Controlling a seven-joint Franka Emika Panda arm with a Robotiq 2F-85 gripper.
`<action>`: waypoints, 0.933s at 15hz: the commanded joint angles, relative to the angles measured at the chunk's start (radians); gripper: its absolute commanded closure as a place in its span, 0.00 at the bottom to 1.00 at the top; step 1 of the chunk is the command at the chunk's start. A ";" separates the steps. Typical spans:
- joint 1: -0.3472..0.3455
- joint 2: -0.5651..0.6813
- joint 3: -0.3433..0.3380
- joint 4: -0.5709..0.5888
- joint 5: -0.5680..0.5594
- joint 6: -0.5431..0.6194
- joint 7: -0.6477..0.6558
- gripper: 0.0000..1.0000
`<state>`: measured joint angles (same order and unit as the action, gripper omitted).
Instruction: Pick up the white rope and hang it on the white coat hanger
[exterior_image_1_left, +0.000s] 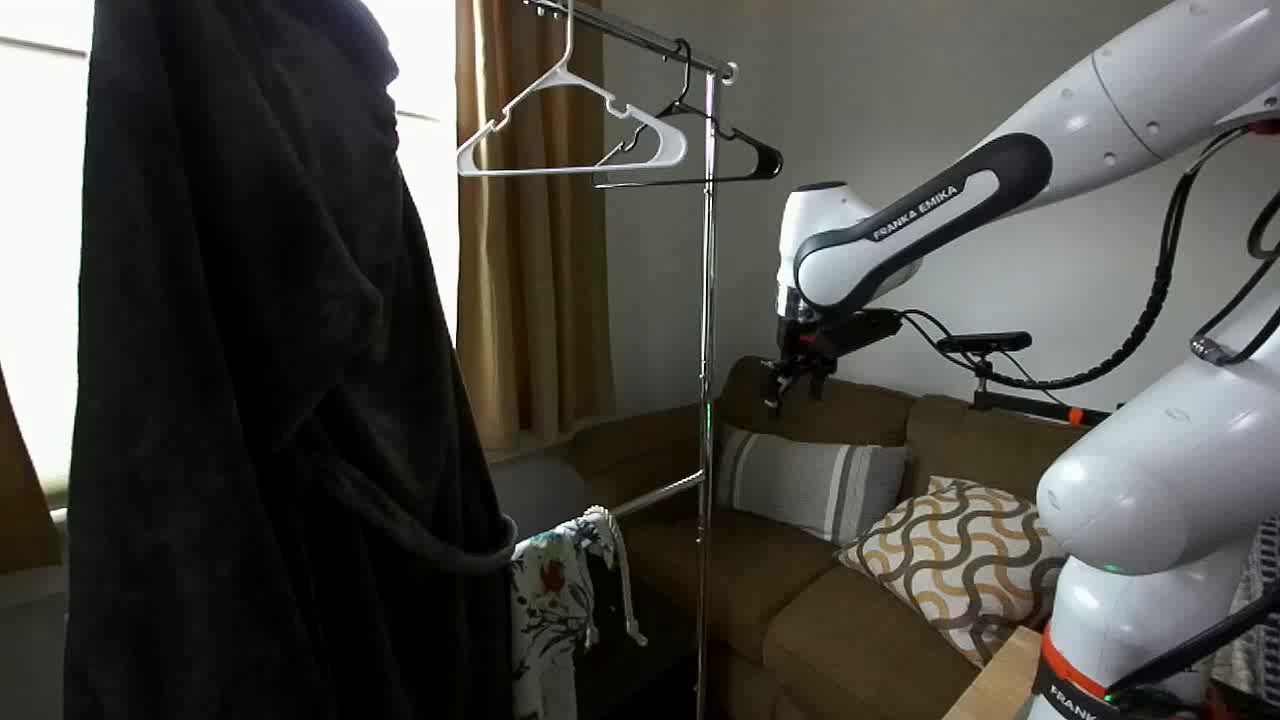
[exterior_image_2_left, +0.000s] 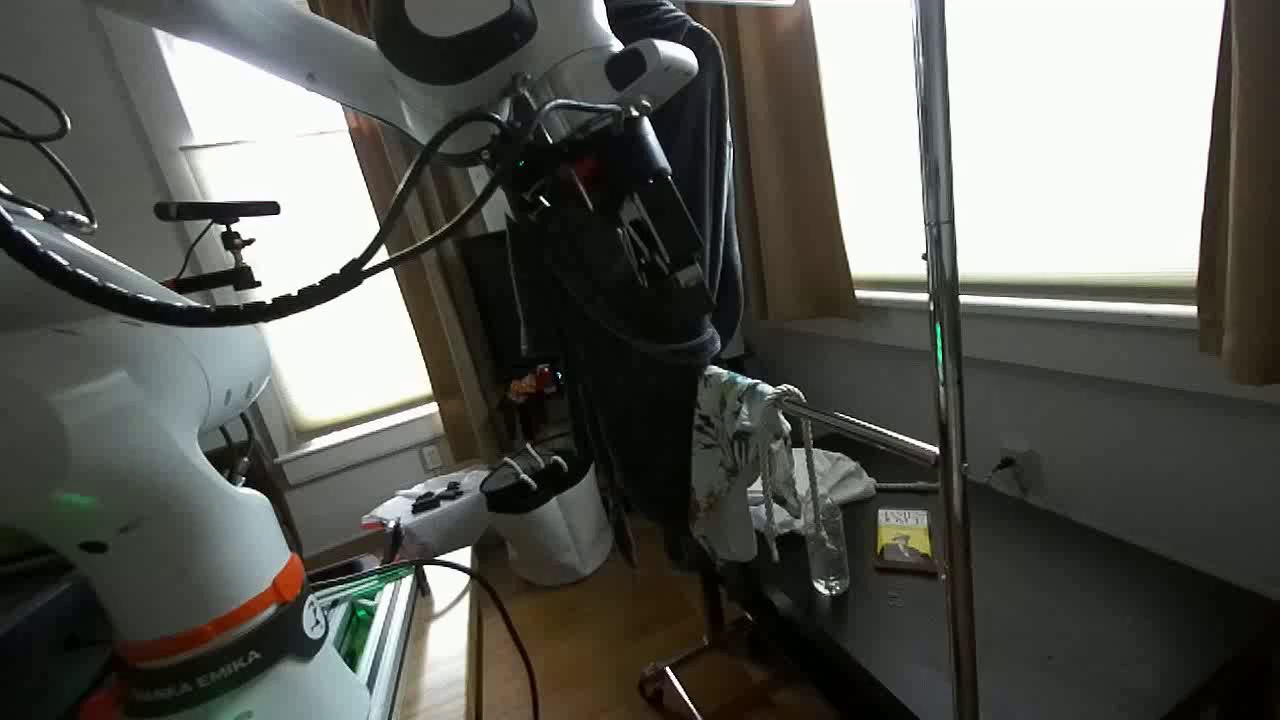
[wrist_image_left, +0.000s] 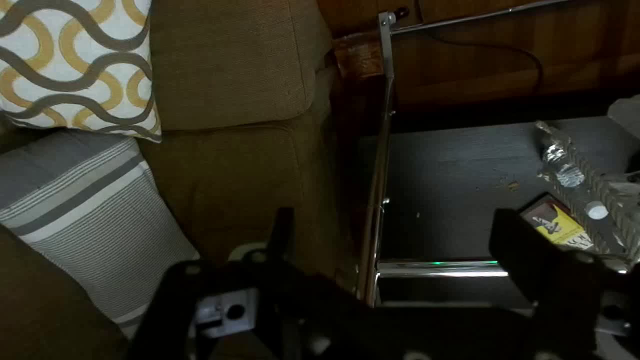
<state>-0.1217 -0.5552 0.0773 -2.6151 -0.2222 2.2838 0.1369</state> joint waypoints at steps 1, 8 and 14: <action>0.010 0.001 -0.009 0.001 -0.006 -0.003 0.005 0.00; 0.042 0.029 -0.008 -0.003 0.017 0.051 -0.011 0.00; 0.226 0.278 0.070 0.059 0.104 0.379 -0.062 0.00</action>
<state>0.0306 -0.4303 0.1146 -2.6117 -0.1590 2.5479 0.1163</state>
